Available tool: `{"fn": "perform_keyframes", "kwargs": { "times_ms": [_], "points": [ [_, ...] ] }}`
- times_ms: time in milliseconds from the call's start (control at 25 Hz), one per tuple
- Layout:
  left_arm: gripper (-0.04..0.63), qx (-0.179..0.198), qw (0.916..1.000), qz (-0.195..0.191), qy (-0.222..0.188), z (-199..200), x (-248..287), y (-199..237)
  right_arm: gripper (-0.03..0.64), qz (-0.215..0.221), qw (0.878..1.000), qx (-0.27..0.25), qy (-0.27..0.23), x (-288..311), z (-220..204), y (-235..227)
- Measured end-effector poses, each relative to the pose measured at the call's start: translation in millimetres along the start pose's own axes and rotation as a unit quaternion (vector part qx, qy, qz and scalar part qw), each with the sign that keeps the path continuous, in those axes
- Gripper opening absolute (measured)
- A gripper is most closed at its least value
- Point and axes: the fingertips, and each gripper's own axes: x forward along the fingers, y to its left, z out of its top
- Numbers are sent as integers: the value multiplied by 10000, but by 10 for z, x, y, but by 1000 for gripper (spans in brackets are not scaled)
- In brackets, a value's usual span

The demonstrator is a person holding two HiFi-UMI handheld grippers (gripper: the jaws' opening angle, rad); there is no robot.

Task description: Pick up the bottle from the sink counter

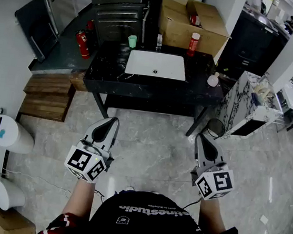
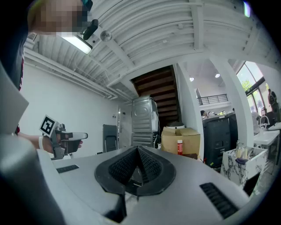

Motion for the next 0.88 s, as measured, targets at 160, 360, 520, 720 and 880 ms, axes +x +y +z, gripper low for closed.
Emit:
{"fn": "perform_keyframes", "kwargs": {
  "times_ms": [160, 360, 520, 720, 880],
  "points": [
    [14, -178, 9998, -68, -45, -8, 8, 7, 37, 12, 10000, -19, 64, 14, -23, 34],
    [14, -144, 9998, -108, -42, -6, 2, 23, 37, -6, 9999, -50, 90, 26, -39, 83],
    [14, -110, 9998, -147, -35, 10, -12, 36, 37, -19, 9999, -83, 94, 29, -15, 131],
    [14, -126, 9996, -237, -31, 1, -30, 107, 37, 95, 9999, 101, 13, 91, 6, 236],
    [14, -121, 9993, -352, 32, -18, -50, 198, 37, 131, 9998, 103, 57, 179, -5, 361]
  ]
}}
